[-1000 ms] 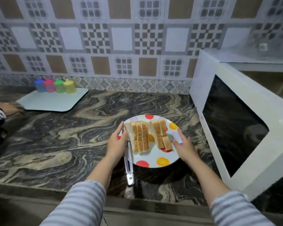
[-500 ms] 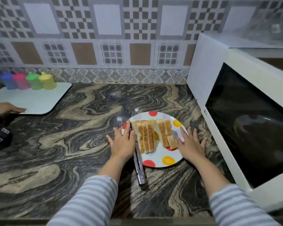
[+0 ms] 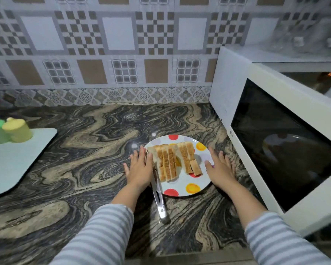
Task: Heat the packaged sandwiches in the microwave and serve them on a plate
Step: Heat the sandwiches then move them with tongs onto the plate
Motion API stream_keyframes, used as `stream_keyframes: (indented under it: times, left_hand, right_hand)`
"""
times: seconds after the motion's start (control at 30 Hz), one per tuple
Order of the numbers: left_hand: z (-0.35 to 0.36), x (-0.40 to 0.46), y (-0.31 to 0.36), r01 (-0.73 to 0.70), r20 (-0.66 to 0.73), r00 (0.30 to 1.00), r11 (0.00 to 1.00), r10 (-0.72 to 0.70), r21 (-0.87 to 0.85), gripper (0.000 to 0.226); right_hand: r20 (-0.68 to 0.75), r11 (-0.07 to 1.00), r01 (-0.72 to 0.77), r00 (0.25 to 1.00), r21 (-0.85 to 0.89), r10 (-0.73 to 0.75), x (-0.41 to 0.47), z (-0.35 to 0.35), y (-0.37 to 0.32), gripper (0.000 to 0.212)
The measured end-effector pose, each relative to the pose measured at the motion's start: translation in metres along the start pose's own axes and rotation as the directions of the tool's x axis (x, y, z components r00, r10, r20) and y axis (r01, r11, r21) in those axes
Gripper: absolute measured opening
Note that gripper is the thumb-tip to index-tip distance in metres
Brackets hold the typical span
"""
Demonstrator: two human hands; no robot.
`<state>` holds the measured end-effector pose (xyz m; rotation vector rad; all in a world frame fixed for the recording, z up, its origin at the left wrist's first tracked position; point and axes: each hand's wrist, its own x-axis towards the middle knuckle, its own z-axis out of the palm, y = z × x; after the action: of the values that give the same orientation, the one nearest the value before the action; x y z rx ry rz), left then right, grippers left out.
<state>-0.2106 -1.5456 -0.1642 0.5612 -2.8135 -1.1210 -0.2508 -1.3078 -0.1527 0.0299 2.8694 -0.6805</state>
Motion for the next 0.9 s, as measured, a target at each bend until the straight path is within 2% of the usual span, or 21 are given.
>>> stream_keyframes:
  times: [0.1,0.2,0.3,0.37,0.5,0.6,0.7,0.8,0.9]
  left_hand:
    - [-0.01,-0.001,0.007,-0.039,-0.043,0.998,0.999,0.04,0.022,0.058]
    - [-0.016,-0.001,0.029,-0.167,-0.107,0.978,0.978,0.181,0.126,0.055]
    - [-0.013,-0.005,0.073,-0.345,-0.069,0.933,0.933,0.352,0.1,0.053]
    - [-0.006,-0.01,0.109,-0.479,-0.012,0.876,0.873,0.482,0.088,0.053]
    - [0.012,-0.026,0.184,-0.703,0.105,0.711,0.708,0.695,0.069,0.053]
    - [0.018,-0.044,0.241,-0.786,0.109,0.611,0.617,0.784,-0.034,0.053]
    - [0.022,-0.06,0.283,-0.823,0.072,0.549,0.553,0.833,-0.131,0.052]
    - [0.034,-0.062,0.302,-0.854,0.094,0.506,0.513,0.858,-0.084,0.052]
    - [0.051,-0.063,0.312,-0.862,0.111,0.497,0.504,0.861,-0.055,0.052]
  right_hand:
    - [-0.042,1.0,0.002,0.999,-0.013,-0.002,-0.025,-0.017,-0.002,0.063]
    - [-0.154,0.995,0.026,0.987,-0.094,-0.04,-0.057,-0.042,-0.009,0.066]
    - [-0.295,0.98,0.051,0.949,-0.191,-0.107,-0.093,-0.077,-0.023,0.066]
    - [-0.407,0.958,0.032,0.901,-0.284,-0.151,-0.117,-0.1,-0.033,0.064]
    - [-0.609,0.867,-0.143,0.765,-0.477,-0.209,-0.151,-0.147,-0.047,0.068]
    - [-0.687,0.81,-0.327,0.717,-0.486,-0.123,-0.161,-0.178,-0.045,0.069]
    - [-0.713,0.744,-0.484,0.701,-0.46,0.016,-0.16,-0.195,-0.03,0.078]
    - [-0.715,0.711,-0.544,0.694,-0.445,0.085,-0.155,-0.203,-0.011,0.084]
    - [-0.732,0.675,-0.593,0.672,-0.439,0.115,-0.148,-0.216,0.016,0.08]
